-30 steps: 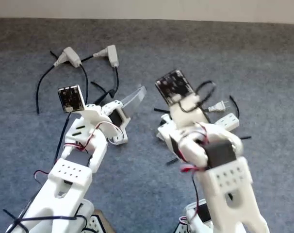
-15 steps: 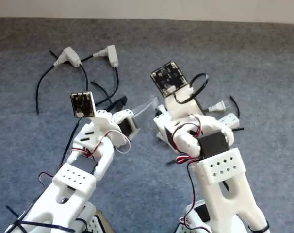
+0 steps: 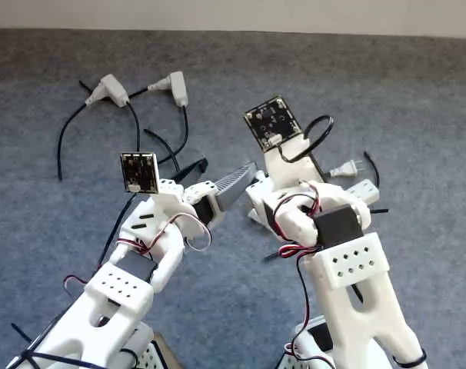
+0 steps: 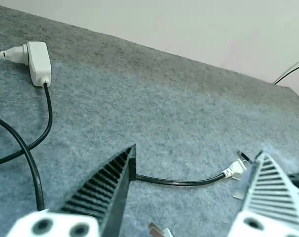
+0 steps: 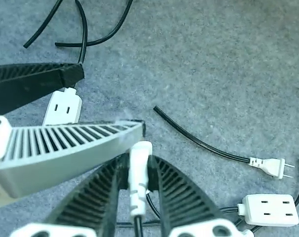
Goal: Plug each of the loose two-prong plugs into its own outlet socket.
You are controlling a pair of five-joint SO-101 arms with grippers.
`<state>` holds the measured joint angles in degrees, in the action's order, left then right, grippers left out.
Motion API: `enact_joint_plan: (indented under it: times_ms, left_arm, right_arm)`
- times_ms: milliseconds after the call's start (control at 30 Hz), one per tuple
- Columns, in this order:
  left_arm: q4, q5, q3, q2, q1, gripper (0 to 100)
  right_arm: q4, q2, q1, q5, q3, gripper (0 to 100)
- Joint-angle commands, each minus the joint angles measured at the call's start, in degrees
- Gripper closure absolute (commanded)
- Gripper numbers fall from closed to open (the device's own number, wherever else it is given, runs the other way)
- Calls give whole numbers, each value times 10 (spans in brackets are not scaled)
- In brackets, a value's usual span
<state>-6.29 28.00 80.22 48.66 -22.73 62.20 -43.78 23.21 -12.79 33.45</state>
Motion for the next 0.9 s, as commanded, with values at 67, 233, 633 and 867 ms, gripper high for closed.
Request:
enact_joint_plan:
  times_ms: [67,233,633,867]
  left_arm:
    - [-4,-9,1,7,-35,632]
    - [-4,-9,1,7,-35,632]
    - [-4,-11,1,7,-35,632]
    - [-4,-11,1,6,-29,632]
  right_arm:
    - [-11,-2,-4,6,-76,992]
    - [-11,-2,-4,6,-77,992]
    - [31,0,-5,7,-122,992]
    - [96,-1,-5,10,-124,992]
